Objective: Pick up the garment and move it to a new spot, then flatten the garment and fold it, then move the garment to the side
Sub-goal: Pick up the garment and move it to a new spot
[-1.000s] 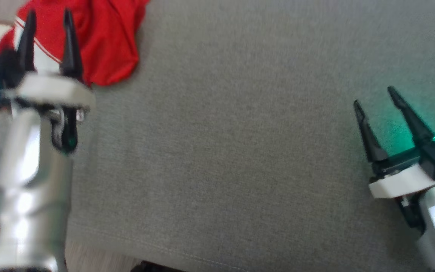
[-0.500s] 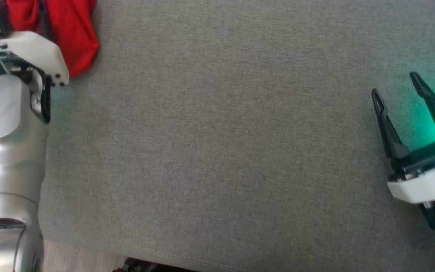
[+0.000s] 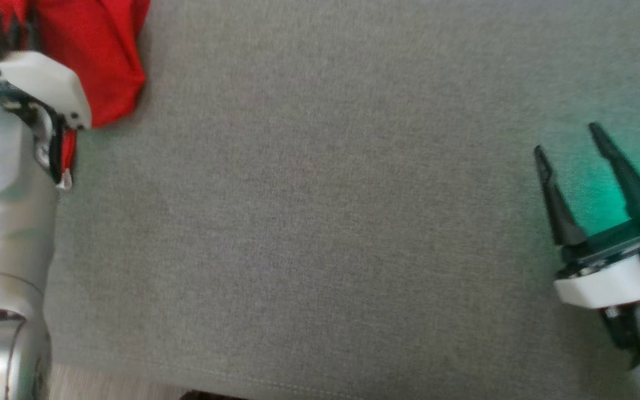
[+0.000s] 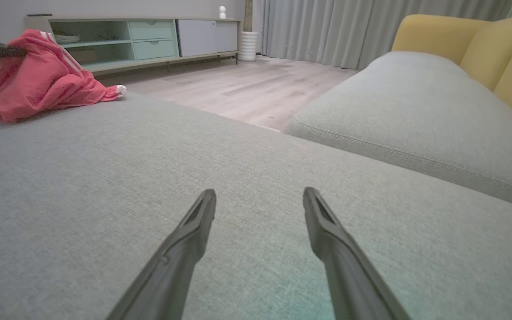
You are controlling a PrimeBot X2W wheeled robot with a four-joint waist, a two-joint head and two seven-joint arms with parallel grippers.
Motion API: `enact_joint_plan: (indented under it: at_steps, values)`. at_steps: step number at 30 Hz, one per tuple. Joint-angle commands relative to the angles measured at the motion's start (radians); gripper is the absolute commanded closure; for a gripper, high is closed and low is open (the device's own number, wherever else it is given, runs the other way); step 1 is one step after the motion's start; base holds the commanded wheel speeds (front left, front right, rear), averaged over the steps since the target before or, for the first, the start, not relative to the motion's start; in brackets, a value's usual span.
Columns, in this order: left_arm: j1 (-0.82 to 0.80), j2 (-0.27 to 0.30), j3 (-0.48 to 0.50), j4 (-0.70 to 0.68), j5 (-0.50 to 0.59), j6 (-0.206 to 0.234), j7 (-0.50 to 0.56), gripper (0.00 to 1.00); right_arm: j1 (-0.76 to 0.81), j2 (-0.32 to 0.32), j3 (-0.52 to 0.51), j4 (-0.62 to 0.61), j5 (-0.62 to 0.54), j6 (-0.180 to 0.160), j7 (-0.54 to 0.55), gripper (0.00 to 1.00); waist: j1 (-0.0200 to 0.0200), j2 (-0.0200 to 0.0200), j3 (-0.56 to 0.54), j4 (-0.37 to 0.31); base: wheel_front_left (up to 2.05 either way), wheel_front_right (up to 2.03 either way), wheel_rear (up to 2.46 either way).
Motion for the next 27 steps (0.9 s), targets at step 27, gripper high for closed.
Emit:
enact_joint_plan:
  at_steps: [27]
  values:
    - [0.388,0.044,-0.378,-1.154,-0.416,-0.075,0.352,1.0,0.013,0.223,0.122,0.151,0.045,0.008,-0.072,0.0,0.0,0.0001,-0.344,-0.354,0.0,0.0,0.0]
